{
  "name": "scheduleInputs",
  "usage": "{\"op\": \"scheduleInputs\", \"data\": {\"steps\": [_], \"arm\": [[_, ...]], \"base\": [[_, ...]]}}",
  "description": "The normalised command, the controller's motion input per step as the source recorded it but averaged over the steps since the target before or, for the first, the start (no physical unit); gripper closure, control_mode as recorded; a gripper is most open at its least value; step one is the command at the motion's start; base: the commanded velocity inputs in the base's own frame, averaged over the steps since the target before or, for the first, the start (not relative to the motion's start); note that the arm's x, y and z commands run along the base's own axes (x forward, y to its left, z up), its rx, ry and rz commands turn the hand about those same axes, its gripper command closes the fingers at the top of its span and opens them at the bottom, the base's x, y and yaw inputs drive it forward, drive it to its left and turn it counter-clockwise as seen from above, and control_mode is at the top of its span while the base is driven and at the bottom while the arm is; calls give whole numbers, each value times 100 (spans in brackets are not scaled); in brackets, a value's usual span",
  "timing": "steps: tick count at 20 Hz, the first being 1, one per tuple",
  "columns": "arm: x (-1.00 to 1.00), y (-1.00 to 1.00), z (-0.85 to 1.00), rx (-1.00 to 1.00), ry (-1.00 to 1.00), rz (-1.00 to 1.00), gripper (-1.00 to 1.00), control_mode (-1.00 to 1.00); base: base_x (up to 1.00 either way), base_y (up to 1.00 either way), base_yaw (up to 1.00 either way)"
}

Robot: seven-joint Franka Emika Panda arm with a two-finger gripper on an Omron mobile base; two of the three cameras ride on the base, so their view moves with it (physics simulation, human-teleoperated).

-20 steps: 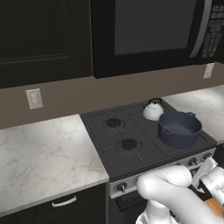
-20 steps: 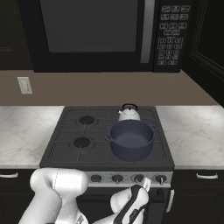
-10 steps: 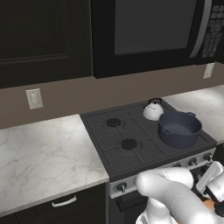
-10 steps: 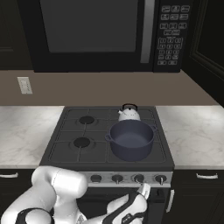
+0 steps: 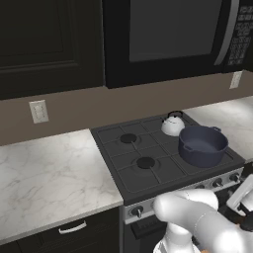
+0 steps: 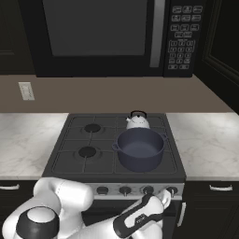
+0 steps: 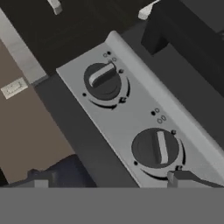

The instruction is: Pick the kettle from the cabinet and place it on a stove burner. Then pick the pot from the counter and place it on another stove burner. Finally, turn both burners on.

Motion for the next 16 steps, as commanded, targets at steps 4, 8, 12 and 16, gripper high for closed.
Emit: {"op": "scheduleInputs", "data": {"steps": [4, 8, 12, 16], "arm": [[0, -36, 0, 26, 1, 0, -100, -100], [0, -36, 0, 29, 0, 0, -100, -100], [0, -28, -2, 27, -1, 1, -100, -100], [0, -17, -6, 25, -2, 2, -100, -100]], "base": [[0, 0, 0], [0, 0, 0], [0, 0, 0], [0, 0, 0]]}}
